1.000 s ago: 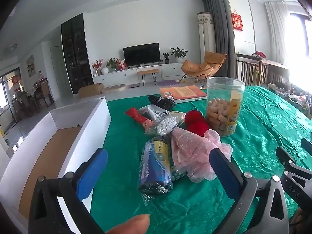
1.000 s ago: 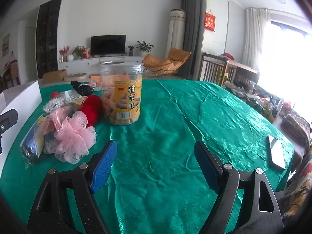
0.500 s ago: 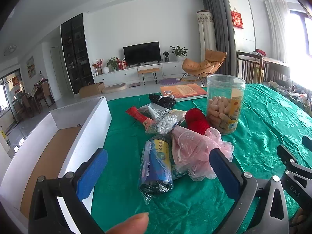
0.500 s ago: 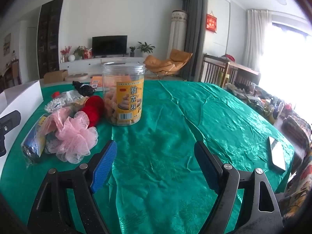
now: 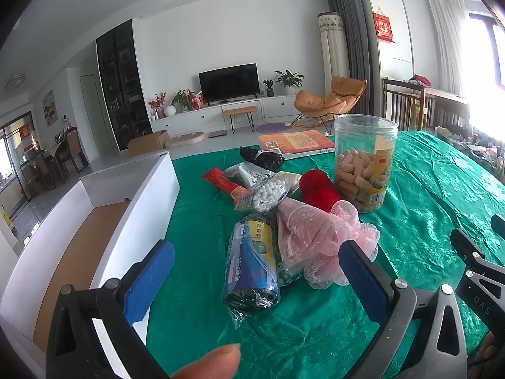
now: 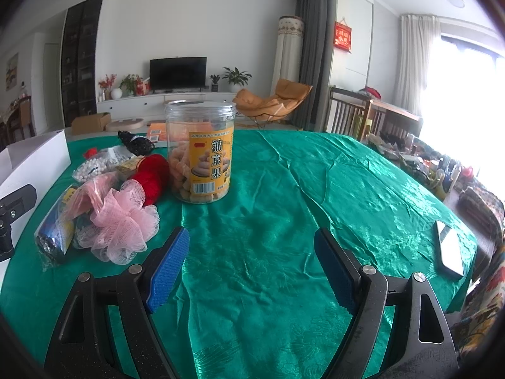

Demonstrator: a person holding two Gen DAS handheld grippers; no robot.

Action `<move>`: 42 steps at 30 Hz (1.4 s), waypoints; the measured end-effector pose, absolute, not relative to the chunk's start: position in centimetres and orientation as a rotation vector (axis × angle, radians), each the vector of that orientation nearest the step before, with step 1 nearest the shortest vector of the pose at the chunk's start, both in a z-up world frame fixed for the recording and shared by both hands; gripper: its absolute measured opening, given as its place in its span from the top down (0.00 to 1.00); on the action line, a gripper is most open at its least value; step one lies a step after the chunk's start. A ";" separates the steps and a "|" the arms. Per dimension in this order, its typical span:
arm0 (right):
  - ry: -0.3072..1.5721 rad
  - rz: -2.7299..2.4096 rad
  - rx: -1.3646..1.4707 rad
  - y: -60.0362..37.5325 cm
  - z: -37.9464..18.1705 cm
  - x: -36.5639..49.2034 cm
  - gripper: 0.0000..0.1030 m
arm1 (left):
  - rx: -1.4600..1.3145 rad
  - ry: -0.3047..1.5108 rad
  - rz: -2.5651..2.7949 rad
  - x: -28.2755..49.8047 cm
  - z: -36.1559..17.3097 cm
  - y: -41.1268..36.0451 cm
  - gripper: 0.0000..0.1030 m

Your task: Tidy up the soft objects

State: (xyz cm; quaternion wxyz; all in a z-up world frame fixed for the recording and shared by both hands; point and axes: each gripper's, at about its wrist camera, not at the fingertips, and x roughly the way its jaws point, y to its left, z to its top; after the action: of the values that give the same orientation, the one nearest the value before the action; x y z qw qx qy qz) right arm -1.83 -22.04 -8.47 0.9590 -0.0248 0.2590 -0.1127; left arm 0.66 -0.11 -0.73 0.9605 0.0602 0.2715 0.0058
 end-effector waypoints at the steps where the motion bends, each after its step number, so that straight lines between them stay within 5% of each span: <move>1: 0.525 -0.228 -0.050 -22.0 -8.5 -1.8 0.19 | 0.123 0.551 0.012 0.7 -0.8 -0.1 0.00; 42: 0.527 -0.227 -0.042 -22.1 -8.5 -1.8 0.19 | 0.127 0.563 0.017 0.7 -1.4 -0.2 0.00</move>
State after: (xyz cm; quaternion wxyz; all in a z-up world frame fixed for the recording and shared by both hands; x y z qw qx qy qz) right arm -1.84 -22.12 -8.46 0.9589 -0.0206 0.2597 -0.1119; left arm 0.67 -0.21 -1.38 0.9587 0.0625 0.2775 0.0082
